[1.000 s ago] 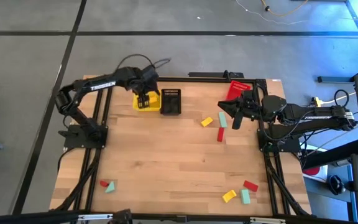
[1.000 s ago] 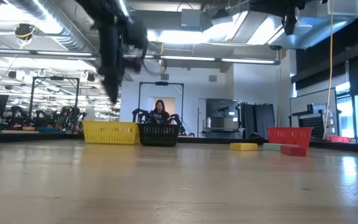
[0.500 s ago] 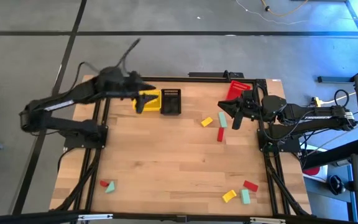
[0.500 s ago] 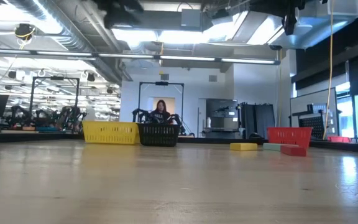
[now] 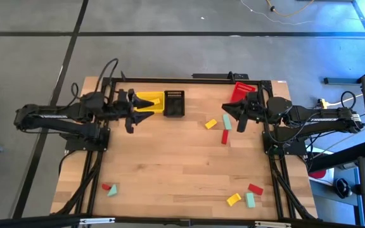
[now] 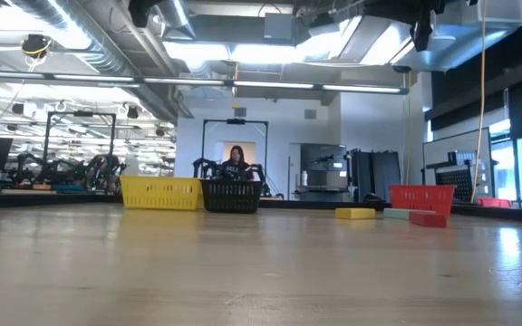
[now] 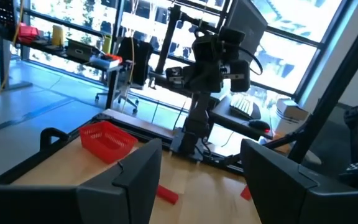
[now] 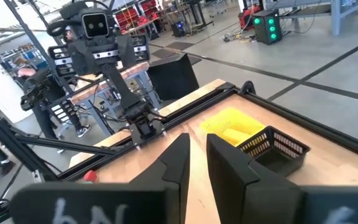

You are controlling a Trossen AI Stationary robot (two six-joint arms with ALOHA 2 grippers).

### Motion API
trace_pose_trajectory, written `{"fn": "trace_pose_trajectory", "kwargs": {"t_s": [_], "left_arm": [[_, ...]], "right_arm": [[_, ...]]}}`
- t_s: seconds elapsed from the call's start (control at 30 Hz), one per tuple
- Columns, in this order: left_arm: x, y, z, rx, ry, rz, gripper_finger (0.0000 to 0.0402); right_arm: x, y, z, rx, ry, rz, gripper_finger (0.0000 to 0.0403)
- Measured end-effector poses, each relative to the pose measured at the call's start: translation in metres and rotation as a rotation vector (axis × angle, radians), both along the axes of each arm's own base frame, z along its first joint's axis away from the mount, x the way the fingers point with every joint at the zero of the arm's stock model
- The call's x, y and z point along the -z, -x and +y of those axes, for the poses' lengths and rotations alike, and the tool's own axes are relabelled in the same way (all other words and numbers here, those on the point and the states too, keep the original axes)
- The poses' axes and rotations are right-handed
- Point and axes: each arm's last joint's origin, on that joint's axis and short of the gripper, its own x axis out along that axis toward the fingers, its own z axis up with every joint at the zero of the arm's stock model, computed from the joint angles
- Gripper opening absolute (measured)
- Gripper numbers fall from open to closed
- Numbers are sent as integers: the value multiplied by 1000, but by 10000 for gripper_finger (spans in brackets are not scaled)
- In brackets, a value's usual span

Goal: Sort & place blocks by color
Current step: Put the top yellow block into the yellow bin

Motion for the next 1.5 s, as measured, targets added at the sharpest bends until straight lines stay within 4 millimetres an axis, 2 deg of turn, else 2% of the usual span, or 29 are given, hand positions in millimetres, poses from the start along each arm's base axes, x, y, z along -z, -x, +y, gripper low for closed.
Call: {"fn": "trace_pose_trajectory", "kwargs": {"t_s": [0.17, 0.27, 0.4, 0.5, 0.63, 0.73, 0.83, 1.0, 1.13, 1.3, 1.5], "left_arm": [[-1, 0, 0, -20, 4, -11, 211], [-1, 0, 1, -23, 6, -11, 211], [-1, 0, 1, -23, 8, -11, 211], [-1, 0, 1, -23, 8, -11, 211], [-1, 0, 1, -23, 9, -11, 211], [-1, 0, 1, -23, 9, -11, 211], [-1, 0, 1, -24, 9, -11, 211], [-1, 0, 1, -50, 11, -11, 211], [-1, 0, 2, -57, 7, -10, 211], [-1, 0, 2, -57, 7, -10, 211], [-1, 0, 2, -56, 6, -9, 211]], "right_arm": [[-1, -11, -2, -24, -82, 7, 65], [-4, -25, -7, -34, -143, 67, 93], [4, -46, -20, -8, -235, 331, 153], [12, -56, -32, 57, -366, 525, 199], [30, -63, -52, 227, -588, 762, 238], [50, -65, -63, 362, -700, 877, 245], [74, -70, -68, 490, -758, 915, 242], [114, -76, -65, 695, -856, 880, 242], [140, -78, -62, 820, -975, 728, 241], [158, -81, -59, 878, -1058, 503, 240], [165, -80, -59, 935, -1122, 459, 240]]}}
